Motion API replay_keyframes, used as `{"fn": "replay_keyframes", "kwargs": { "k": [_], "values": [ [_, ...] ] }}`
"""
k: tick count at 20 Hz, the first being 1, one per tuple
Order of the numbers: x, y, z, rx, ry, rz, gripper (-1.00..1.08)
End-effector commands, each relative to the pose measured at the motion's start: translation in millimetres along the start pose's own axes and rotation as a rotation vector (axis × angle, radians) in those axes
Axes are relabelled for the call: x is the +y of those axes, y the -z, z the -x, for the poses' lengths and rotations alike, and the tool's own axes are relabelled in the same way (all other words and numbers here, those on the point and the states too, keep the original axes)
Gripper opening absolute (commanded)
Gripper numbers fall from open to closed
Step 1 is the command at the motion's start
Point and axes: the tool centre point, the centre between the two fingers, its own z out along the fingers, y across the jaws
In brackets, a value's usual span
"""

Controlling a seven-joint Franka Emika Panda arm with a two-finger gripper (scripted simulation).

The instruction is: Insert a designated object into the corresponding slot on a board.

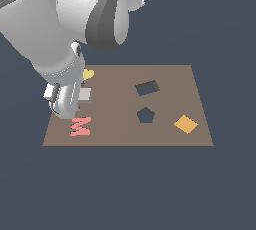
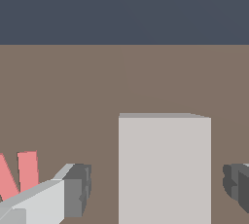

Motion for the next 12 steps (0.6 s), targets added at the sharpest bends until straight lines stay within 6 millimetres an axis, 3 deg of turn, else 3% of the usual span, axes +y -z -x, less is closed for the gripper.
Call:
{"fn": "replay_keyframes", "kwargs": {
  "k": [1,2,12],
  "values": [
    [-0.1,-3.3,0.2,0.0,-0.001,-0.001,1.0],
    [-0.1,-3.3,0.2,0.0,-0.001,-0.001,-1.0],
    [-0.4,-2.8,0.0,0.0,-0.001,-0.002,-1.0]
  ]
}}
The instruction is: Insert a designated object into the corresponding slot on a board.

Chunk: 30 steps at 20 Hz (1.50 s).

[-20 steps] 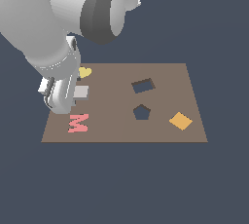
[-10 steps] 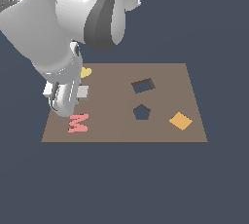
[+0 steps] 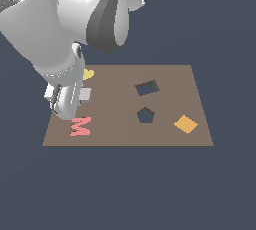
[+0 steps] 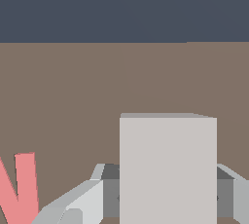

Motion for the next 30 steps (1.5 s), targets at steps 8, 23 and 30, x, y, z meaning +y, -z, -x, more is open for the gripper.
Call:
{"fn": "replay_keyframes", "kwargs": {
  "k": [8,23,30],
  "values": [
    [0.4,2.7,4.4,0.0,0.006,0.002,-1.0],
    [17.3,7.5,152.8,0.0,0.205,0.002,-1.0],
    [32.3,9.5,213.4,0.0,0.287,0.002,-1.0]
  ]
}}
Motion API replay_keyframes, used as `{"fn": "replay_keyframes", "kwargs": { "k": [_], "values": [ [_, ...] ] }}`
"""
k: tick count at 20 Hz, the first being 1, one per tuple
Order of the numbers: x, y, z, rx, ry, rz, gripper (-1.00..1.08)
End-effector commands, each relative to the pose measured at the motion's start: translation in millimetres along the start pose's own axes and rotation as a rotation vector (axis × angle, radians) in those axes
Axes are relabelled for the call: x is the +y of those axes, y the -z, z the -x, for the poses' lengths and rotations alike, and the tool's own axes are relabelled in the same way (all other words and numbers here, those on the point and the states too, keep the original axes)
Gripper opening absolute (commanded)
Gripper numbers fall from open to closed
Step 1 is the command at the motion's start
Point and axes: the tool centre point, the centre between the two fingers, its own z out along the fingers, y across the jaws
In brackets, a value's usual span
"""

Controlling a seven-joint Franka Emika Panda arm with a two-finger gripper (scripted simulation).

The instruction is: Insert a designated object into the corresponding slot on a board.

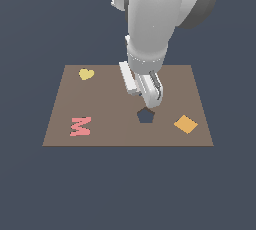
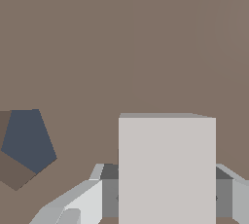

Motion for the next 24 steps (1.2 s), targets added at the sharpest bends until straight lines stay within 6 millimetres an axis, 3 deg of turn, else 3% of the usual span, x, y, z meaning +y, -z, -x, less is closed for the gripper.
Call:
{"fn": "replay_keyframes", "kwargs": {
  "k": [1,5,14,15,24],
  "values": [
    [0.1,0.8,14.8,0.001,0.019,-0.001,-1.0],
    [-0.1,1.1,25.1,0.001,0.032,0.0,-1.0],
    [-0.3,-9.0,25.6,0.001,0.032,0.0,-1.0],
    [-0.3,-9.0,25.6,0.001,0.032,0.0,1.0],
    [-0.3,-9.0,25.6,0.001,0.032,0.0,1.0]
  ]
}}
